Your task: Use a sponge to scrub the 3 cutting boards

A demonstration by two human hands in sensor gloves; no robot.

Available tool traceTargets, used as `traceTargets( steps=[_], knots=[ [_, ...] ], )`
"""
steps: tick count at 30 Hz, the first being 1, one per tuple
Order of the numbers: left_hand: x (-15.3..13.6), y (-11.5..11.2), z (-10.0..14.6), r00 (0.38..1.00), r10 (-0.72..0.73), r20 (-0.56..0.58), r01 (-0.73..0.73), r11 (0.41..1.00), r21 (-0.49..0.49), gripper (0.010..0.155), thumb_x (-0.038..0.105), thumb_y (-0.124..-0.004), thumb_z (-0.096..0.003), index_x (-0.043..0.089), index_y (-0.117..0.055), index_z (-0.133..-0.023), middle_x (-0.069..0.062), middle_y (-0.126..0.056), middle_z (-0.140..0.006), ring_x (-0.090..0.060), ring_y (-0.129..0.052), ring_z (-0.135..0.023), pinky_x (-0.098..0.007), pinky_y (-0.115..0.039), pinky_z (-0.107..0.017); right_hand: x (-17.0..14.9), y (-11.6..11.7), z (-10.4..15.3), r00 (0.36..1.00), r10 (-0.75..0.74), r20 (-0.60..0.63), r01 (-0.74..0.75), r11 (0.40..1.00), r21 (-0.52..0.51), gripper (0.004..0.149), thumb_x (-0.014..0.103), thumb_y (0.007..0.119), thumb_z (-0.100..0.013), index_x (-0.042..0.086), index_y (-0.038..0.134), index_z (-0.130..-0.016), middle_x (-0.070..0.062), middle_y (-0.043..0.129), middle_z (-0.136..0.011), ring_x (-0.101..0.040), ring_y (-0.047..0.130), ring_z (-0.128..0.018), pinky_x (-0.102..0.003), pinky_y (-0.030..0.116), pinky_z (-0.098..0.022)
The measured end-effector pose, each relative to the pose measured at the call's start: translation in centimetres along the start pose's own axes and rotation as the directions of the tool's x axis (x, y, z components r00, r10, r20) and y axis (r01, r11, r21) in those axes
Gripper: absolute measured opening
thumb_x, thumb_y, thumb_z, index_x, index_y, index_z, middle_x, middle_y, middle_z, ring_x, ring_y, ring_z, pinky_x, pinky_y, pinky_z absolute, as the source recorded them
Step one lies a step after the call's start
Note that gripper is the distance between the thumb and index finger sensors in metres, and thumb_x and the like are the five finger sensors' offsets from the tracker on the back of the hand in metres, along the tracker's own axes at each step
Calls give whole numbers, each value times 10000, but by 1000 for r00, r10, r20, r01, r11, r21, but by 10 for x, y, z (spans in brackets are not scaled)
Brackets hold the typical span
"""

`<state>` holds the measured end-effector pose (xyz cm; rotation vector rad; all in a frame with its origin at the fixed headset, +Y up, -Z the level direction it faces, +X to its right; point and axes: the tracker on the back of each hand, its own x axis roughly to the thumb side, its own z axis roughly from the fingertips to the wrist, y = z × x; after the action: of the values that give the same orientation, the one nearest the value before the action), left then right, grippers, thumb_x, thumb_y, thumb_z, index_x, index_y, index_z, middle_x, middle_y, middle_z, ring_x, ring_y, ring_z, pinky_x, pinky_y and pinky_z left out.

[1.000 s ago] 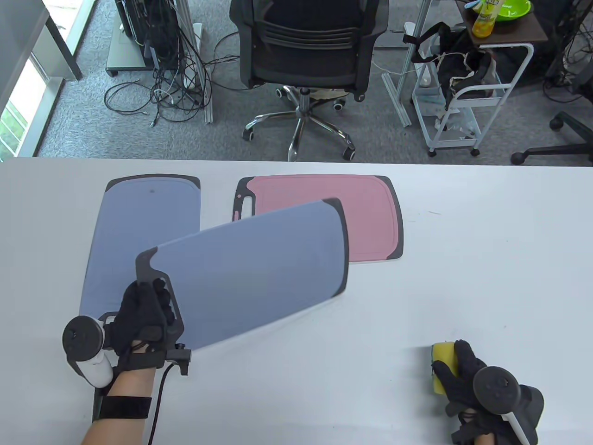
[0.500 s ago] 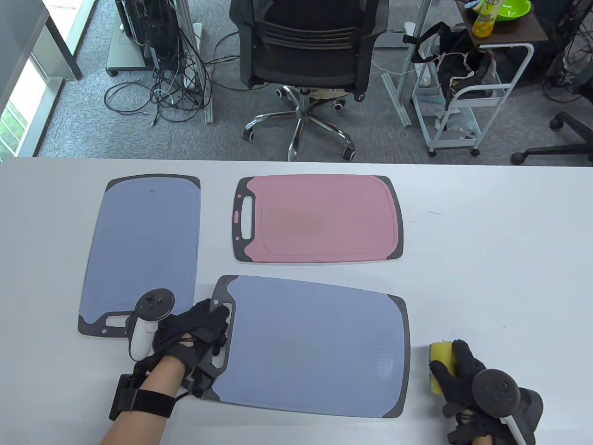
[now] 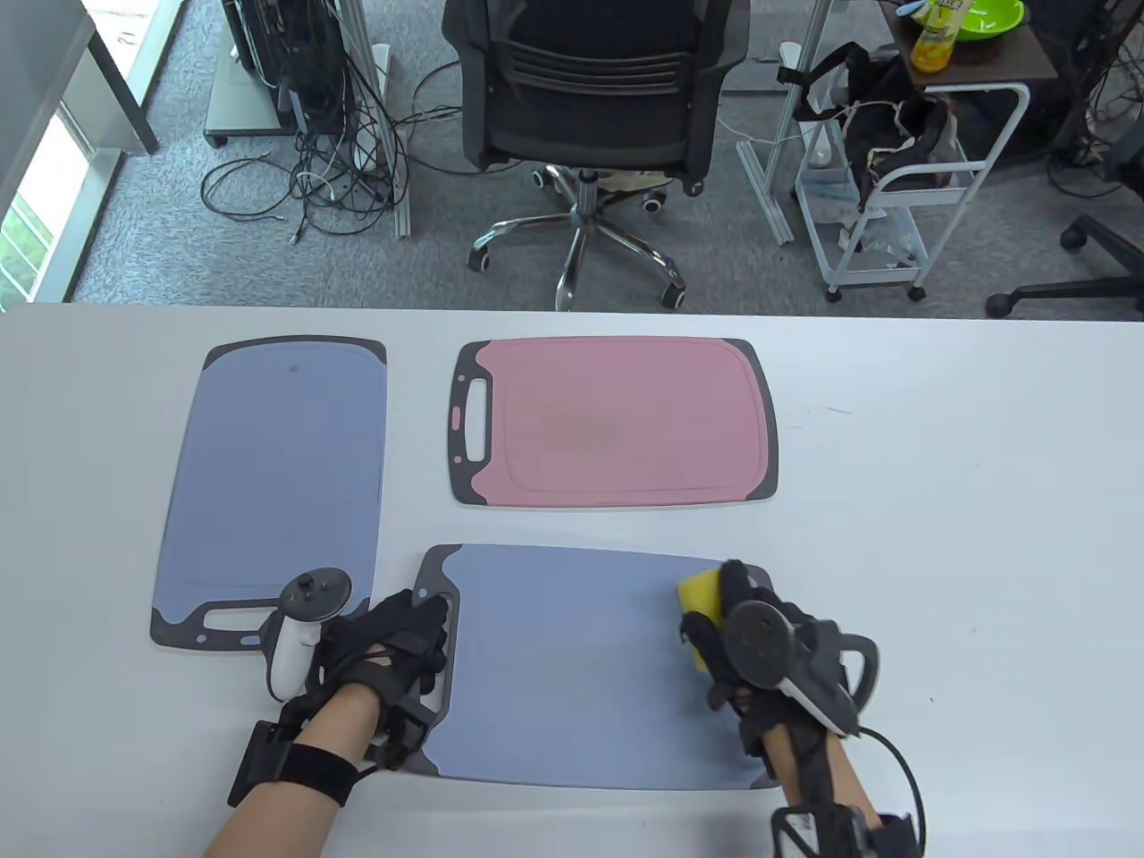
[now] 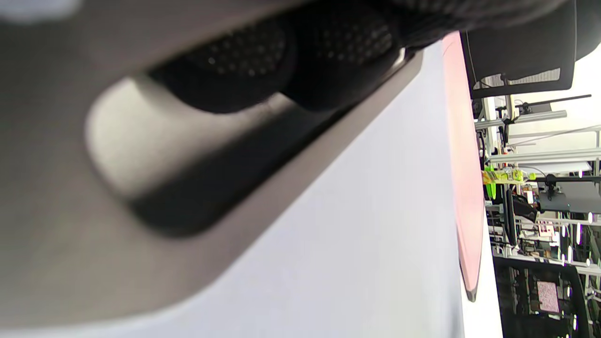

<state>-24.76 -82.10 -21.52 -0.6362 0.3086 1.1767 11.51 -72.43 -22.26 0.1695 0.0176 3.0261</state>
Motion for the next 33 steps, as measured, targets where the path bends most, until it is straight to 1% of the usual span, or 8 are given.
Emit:
traceTargets(
  steps=[7,11,14,20,22,25,29,33],
  knots=[
    [-4,-4,-2,997,74,-1,-74,997,-5,522,537,-719,-625,142,-673,-964,88,-915,-698,19,-1033,-435,-257,-993,-355,148,33,-59,978,86,190,-94,995,32,748,594,723,-486,105,624,-1043,-89,871,-766,-236,929,-547,-461,797,-475],
    [-4,0,-5,998,59,4,-59,998,-9,526,548,-731,-613,144,-712,-949,87,-944,-688,16,-1065,-424,-258,-1008,-339,182,51,-71,966,168,195,-184,981,68,737,590,709,-488,111,625,-1042,-82,867,-762,-229,924,-548,-458,794,-481],
    [-3,4,-9,1000,18,20,-17,999,-35,524,557,-741,-600,148,-740,-929,91,-967,-680,9,-1093,-419,-255,-1019,-322,165,49,-76,970,167,175,-176,984,39,724,587,716,-480,119,657,-1029,-78,882,-746,-227,934,-530,-456,801,-468],
    [-3,-1,-4,1000,16,27,-16,1000,16,525,559,-717,-618,150,-714,-948,104,-943,-683,26,-1061,-413,-236,-998,-319,19,43,-59,982,128,-142,-112,987,111,714,584,716,-481,122,668,-1023,-81,872,-738,-233,928,-531,-463,793,-469],
    [-3,-1,-4,999,26,23,-26,1000,9,526,562,-712,-621,153,-710,-952,108,-941,-685,28,-1058,-414,-234,-997,-322,-45,38,-44,941,169,-294,-130,980,150,713,579,717,-483,121,664,-1028,-94,877,-745,-241,927,-534,-465,791,-471],
    [-3,-1,-5,999,25,20,-25,1000,11,526,565,-711,-619,156,-711,-951,111,-940,-685,31,-1057,-412,-232,-996,-321,-100,36,-27,882,183,-434,-118,978,173,711,570,715,-487,111,665,-1029,-110,880,-749,-240,923,-541,-462,789,-472],
    [-3,-1,-6,1000,17,14,-17,1000,19,526,568,-709,-620,156,-718,-947,113,-944,-682,36,-1059,-407,-230,-998,-314,-93,37,-27,900,117,-420,-61,988,144,715,546,729,-488,65,674,-1013,-134,886,-731,-249,924,-527,-467,788,-462],
    [-3,-2,-6,1000,12,5,-13,999,32,527,570,-710,-618,156,-723,-944,114,-947,-678,35,-1060,-404,-230,-999,-312,7,42,-40,992,87,-97,-77,992,97,713,559,732,-482,81,681,-1008,-115,885,-717,-234,930,-506,-460,798,-451]
  ],
)
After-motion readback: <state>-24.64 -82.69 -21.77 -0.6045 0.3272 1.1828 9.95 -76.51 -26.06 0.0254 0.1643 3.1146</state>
